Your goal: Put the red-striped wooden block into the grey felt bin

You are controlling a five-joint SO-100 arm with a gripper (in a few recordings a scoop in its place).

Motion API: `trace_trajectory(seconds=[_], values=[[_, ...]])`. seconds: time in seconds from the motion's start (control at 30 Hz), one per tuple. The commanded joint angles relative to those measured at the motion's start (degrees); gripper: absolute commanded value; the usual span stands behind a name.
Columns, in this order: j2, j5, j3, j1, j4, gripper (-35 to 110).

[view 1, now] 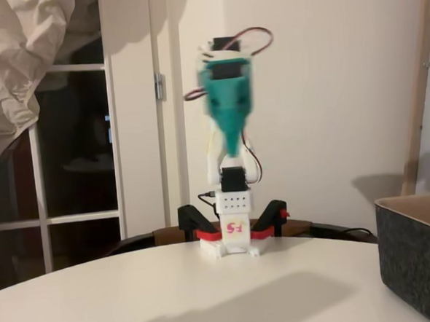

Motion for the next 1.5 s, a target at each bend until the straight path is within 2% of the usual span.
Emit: trace_trajectory(seconds=[0.0, 0.2, 0.97, 1.47], values=[[3.9, 1.5, 3.4, 8.5, 0.5, 8], [9.1, -0.8, 14.7, 15.2, 0.3, 7], [47.9, -2.2, 53.6, 26.1, -2.7, 0], [54.1, 2.2, 63.8, 30.4, -2.7, 0]])
